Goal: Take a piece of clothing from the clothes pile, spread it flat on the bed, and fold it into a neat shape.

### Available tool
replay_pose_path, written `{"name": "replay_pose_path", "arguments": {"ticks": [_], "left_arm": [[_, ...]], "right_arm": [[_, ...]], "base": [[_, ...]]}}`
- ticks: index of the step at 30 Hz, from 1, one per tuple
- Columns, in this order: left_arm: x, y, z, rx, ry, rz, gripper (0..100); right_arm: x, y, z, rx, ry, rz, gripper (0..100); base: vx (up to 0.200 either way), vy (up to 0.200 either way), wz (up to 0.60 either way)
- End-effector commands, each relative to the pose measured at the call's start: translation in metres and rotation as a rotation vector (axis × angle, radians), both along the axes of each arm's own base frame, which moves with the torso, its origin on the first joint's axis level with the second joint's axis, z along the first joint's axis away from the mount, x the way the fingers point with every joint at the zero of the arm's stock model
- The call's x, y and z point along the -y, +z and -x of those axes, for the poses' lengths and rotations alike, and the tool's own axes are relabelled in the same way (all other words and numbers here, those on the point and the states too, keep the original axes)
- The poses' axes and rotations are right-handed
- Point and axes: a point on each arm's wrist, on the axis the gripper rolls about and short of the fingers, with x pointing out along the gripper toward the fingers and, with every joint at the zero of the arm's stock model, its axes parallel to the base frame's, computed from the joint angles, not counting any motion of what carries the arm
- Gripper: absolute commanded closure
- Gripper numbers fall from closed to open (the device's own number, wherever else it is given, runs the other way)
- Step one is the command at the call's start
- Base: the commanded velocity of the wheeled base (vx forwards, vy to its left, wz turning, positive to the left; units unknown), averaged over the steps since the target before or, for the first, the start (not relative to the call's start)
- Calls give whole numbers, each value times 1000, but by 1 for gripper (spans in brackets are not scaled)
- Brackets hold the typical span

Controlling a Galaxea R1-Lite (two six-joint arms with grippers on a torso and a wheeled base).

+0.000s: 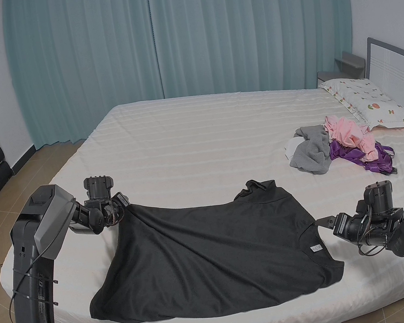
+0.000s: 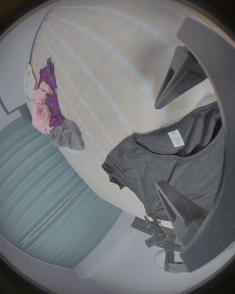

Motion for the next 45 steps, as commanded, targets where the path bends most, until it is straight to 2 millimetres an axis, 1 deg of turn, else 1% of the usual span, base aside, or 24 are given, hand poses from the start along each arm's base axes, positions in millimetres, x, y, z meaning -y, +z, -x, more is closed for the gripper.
{"name": "replay_pose_path", "arguments": {"ticks": [1,3,4,6,7,10,19,20,24,25,26,29,32,36,38,42,43,44,45], "left_arm": [[-1,1,-11,47,30,27,100],[-3,4,-15,69,47,34,100],[-9,13,-21,109,79,31,100],[-12,17,-23,124,93,27,100],[-16,23,-26,144,100,24,100],[-18,28,-28,160,99,14,100],[-15,21,-29,148,71,-25,100],[-15,22,-29,147,72,-23,0],[-15,19,-23,117,81,-23,0],[-15,21,-22,119,82,-22,0],[-17,33,-16,123,89,-15,0],[-19,54,-2,126,88,8,0],[-21,77,6,166,100,35,0],[-24,103,20,199,130,89,0],[-26,116,29,216,144,114,0],[-24,123,53,179,132,159,0],[-24,124,55,176,129,162,0],[-24,127,69,153,114,182,0],[-23,127,77,138,108,193,0]], "right_arm": [[0,0,0,0,0,0,0],[0,0,0,0,0,0,0],[0,-1,-1,-2,0,0,0],[0,-1,-1,-2,0,0,0],[0,-1,-1,0,0,0,0],[0,-1,-1,-2,0,-1,0],[0,-2,-2,-4,0,-1,0],[0,-2,-2,-1,-1,-2,0],[0,-1,-3,0,-6,-11,0],[0,-1,-3,-1,-8,-13,0],[0,2,-3,6,-24,-41,0],[-1,5,-5,30,-42,-74,0],[-3,5,-7,50,-37,-80,0],[-11,11,-6,73,-14,-98,0],[-17,18,-7,100,2,-113,0],[-28,27,-10,133,28,-136,0],[-29,27,-10,136,29,-137,0],[-31,30,-15,147,33,-140,0],[-32,32,-18,159,32,-142,0]], "base": [[0,0,0],[0,0,0],[0,0,0],[0,0,0],[0,0,0],[0,0,0],[0,0,0],[0,0,0],[0,0,0],[0,0,0],[0,0,0],[0,0,0],[0,0,0],[0,0,0],[0,0,0],[0,0,0],[0,0,0],[0,0,0],[0,0,0]]}}
